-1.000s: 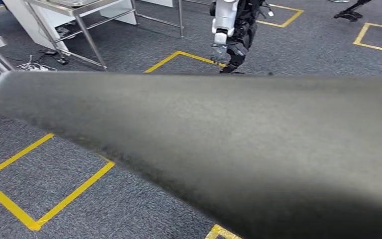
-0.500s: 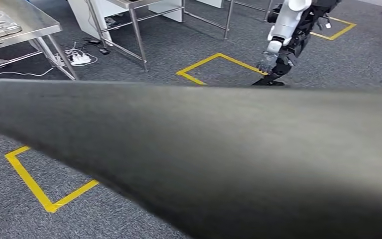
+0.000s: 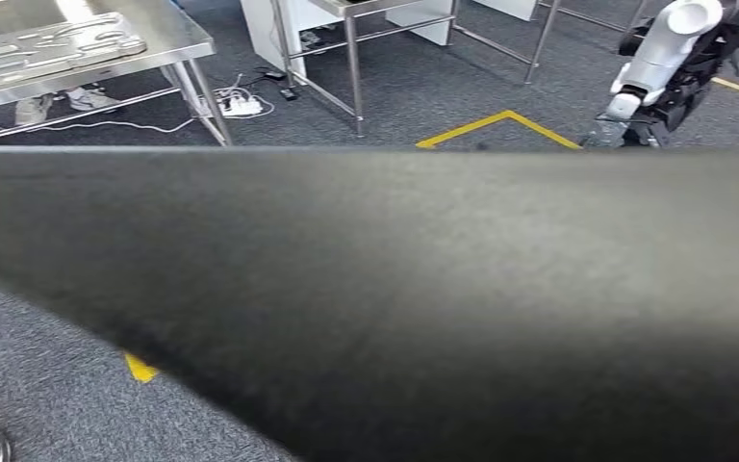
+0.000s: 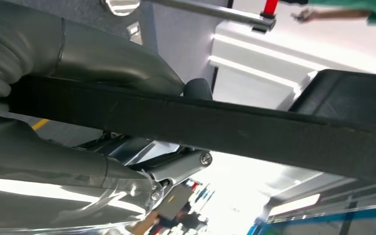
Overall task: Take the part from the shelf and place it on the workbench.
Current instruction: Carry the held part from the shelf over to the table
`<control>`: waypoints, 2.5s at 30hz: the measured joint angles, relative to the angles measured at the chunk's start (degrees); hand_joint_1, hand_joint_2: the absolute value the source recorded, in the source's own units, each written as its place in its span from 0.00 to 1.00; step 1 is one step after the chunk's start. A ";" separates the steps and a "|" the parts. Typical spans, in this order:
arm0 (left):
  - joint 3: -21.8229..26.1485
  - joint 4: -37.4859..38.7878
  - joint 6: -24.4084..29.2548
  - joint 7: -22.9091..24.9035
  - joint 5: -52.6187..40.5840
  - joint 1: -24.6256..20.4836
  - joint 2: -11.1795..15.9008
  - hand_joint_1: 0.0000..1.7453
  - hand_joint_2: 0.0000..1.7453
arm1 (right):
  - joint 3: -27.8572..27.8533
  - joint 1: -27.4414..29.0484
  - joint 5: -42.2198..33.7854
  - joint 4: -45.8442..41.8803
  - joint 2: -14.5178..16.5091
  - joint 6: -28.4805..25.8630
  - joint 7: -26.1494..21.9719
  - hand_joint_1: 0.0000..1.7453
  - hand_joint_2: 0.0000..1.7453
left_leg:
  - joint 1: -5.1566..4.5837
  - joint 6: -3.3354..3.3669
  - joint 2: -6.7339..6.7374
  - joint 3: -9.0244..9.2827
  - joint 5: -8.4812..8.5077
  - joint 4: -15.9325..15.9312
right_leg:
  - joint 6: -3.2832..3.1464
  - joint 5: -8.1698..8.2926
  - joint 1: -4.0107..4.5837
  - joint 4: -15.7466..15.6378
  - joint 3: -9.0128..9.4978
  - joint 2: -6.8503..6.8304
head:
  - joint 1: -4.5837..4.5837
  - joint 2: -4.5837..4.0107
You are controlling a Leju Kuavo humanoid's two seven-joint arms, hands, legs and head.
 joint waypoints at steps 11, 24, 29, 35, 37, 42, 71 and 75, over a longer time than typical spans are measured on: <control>0.80 -0.01 0.20 0.22 -0.80 0.41 -0.10 0.00 0.00 | 0.61 -0.80 -0.93 0.40 0.32 -0.06 0.30 1.00 1.00 | -0.77 1.77 4.58 3.37 5.23 -8.40 | 2.11 -2.51 0.38 -0.42 2.95 -7.04 | 0.01 0.00; 1.25 0.01 0.28 0.43 -1.49 0.01 -0.40 0.00 0.00 | 0.87 -0.70 -1.18 0.72 0.18 -0.31 0.49 1.00 1.00 | -0.13 2.07 -4.42 4.55 4.59 -8.88 | 1.66 0.77 0.15 0.58 -1.54 5.04 | 0.05 0.00; 2.15 0.01 1.03 1.04 -1.94 0.44 -0.50 0.00 0.00 | 1.04 -0.81 -1.19 0.66 0.21 -0.69 0.73 1.00 1.00 | 0.09 0.36 -2.15 2.69 2.37 -5.31 | 0.15 0.49 -0.02 -0.24 -0.44 1.64 | 0.00 0.00; 2.40 0.01 1.20 1.13 -1.98 0.56 -0.45 0.00 0.00 | 1.33 -0.69 -1.19 0.66 0.21 -0.70 0.85 1.00 1.00 | 0.66 -0.66 1.49 -1.73 1.15 2.85 | 0.18 -0.88 0.00 -0.24 1.02 -3.22 | -0.02 -0.01; 2.42 0.00 1.22 1.13 -1.98 0.58 -0.41 0.00 0.00 | 1.34 -0.75 -1.19 0.65 0.21 -0.72 0.85 1.00 1.00 | 0.32 -0.16 3.62 2.02 4.43 -4.61 | 0.66 -1.53 0.14 -0.23 1.84 -4.57 | -0.02 0.00; 2.46 -0.01 1.04 1.19 -2.37 0.69 -0.39 0.00 0.00 | 1.40 -1.00 -1.33 0.63 0.23 -0.75 0.89 1.00 1.00 | -0.28 1.62 3.99 3.72 4.87 -8.33 | 2.20 -2.63 0.47 -0.63 3.15 -6.40 | -0.01 0.00; 6.63 -0.01 -2.43 -1.95 -0.56 -0.04 -0.87 0.00 0.00 | 1.44 -0.92 -1.88 0.81 0.13 -0.83 1.01 1.00 1.00 | -0.30 1.81 0.18 6.00 3.46 -9.24 | 0.98 0.40 0.87 0.26 -0.93 0.29 | 0.04 0.00; 6.67 -0.01 -2.62 -2.16 -0.31 -0.04 -0.87 0.00 0.00 | 1.44 -0.90 -1.89 0.81 0.13 -0.86 1.00 1.00 1.00 | -0.43 1.80 0.18 5.99 3.44 -9.24 | 1.01 0.38 0.76 0.25 -0.90 0.28 | 0.04 0.00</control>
